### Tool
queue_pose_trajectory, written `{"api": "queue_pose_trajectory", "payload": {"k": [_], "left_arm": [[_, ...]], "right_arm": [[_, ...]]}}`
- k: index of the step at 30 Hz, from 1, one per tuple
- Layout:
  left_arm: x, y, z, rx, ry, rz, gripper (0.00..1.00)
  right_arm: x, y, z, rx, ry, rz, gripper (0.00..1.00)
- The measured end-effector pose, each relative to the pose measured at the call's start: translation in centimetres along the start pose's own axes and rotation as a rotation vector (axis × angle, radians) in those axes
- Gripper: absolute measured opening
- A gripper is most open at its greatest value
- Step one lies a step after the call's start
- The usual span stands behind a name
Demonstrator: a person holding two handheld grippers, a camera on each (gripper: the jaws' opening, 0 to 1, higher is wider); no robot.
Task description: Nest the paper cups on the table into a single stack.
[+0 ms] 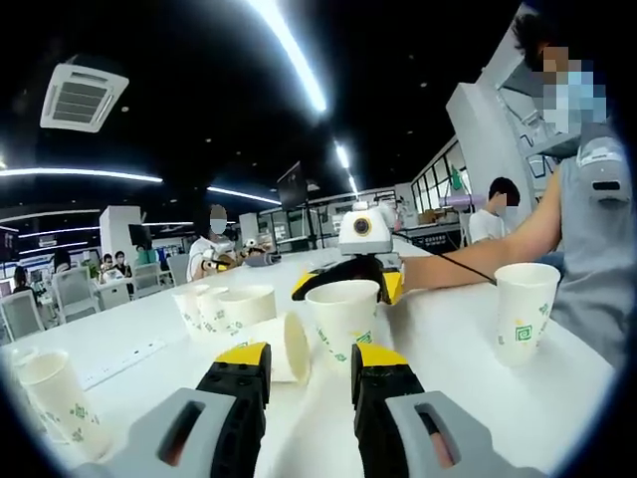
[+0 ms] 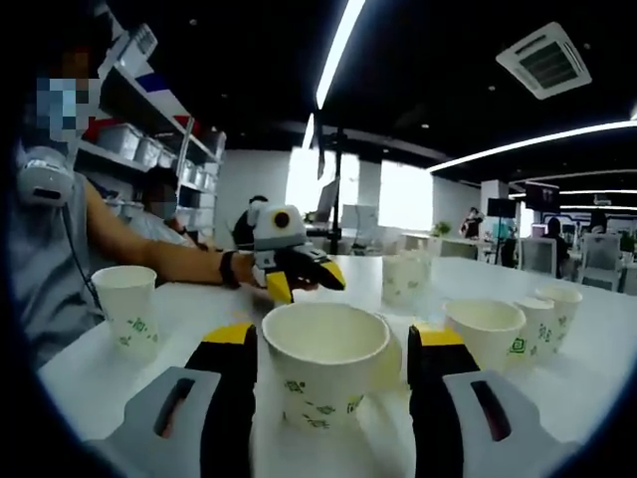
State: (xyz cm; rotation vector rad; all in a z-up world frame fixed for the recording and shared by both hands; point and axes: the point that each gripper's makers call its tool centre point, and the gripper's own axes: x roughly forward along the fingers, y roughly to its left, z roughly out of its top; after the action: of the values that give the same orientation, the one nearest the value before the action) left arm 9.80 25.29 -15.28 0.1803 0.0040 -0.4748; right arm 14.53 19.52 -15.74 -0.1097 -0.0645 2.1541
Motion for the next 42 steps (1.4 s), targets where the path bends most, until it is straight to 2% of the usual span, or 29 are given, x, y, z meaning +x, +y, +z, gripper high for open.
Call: {"api": "queue_pose_trajectory", "payload": {"k": [6, 9, 19, 35, 42], "left_arm": [[-0.1, -0.3, 0.3, -0.023, -0.016, -0.006, 0.37], [-0.1, -0.3, 0.4, -0.026, -0.018, -0.003, 0.37], [-0.1, -0.3, 0.4, -0.024, -0.015, 0.004, 0.36], [-0.1, -0.3, 0.6, -0.021, -0.024, 0.003, 0.36], [-0.3, -0.1, 0.8, -0.021, -0.032, 0.008, 0.36]], "right_arm": [[0.1, -0.1, -1.0, 0.015, 0.033, 0.018, 0.62], [0.3, 0.2, -2.0, 0.013, 0.077, 0.032, 0.59], [0.5, 0.6, -2.8, -0.008, 0.123, 0.041, 0.54], [0.6, 1.3, -2.6, -0.02, 0.115, 0.037, 0.46], [0.1, 1.6, -0.9, -0.001, 0.056, 0.037, 0.44]]}}
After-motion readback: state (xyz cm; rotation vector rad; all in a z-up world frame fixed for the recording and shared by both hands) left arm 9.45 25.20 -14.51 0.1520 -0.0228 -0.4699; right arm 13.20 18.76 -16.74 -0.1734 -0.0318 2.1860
